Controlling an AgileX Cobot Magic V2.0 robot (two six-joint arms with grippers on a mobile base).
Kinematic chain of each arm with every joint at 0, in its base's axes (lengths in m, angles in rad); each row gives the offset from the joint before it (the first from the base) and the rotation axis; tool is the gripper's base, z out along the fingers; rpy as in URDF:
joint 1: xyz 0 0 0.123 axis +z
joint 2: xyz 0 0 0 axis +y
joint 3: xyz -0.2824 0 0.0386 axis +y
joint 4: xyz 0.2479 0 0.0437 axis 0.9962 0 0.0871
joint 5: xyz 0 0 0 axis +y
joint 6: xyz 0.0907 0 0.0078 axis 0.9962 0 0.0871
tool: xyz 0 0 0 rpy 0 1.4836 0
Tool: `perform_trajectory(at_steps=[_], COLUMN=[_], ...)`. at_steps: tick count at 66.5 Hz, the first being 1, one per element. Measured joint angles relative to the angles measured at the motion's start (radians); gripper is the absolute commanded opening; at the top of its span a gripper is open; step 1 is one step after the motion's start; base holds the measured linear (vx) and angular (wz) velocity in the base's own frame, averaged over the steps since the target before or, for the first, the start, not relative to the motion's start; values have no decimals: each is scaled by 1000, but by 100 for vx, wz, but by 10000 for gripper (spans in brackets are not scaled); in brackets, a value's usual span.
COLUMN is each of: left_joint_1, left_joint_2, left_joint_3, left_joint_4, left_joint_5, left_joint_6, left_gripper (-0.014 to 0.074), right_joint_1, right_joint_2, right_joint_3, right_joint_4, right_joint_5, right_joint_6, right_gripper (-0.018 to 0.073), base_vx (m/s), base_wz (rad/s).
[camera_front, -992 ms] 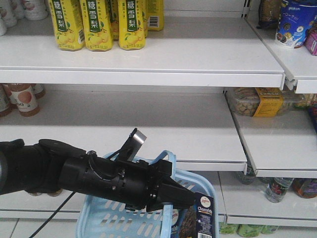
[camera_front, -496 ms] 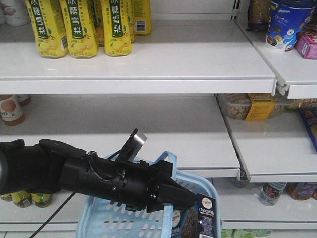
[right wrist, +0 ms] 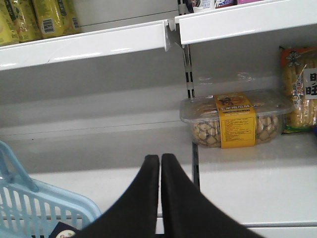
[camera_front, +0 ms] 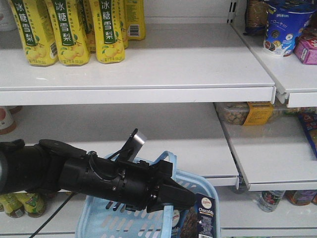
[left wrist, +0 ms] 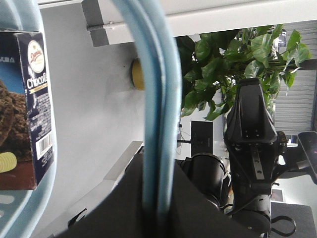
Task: Left arm holds basket, right arm returns cookies
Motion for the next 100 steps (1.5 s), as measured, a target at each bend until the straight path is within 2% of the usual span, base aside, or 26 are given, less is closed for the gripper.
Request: perform_trajectory(at_steps=[100], left_joint_1=[0], left_joint_2=[0], left_joint_3=[0], left_joint_4=[-1], left_joint_5=[16], left_joint_6=[-15], left_gripper=[-6], right_joint_1=[0], right_joint_2=[0], right_joint_3=[0], right_joint_4=[0], right_joint_5=[0], right_joint_6=[0], right_gripper=[-8], base_vx=[3], base_wz=[2])
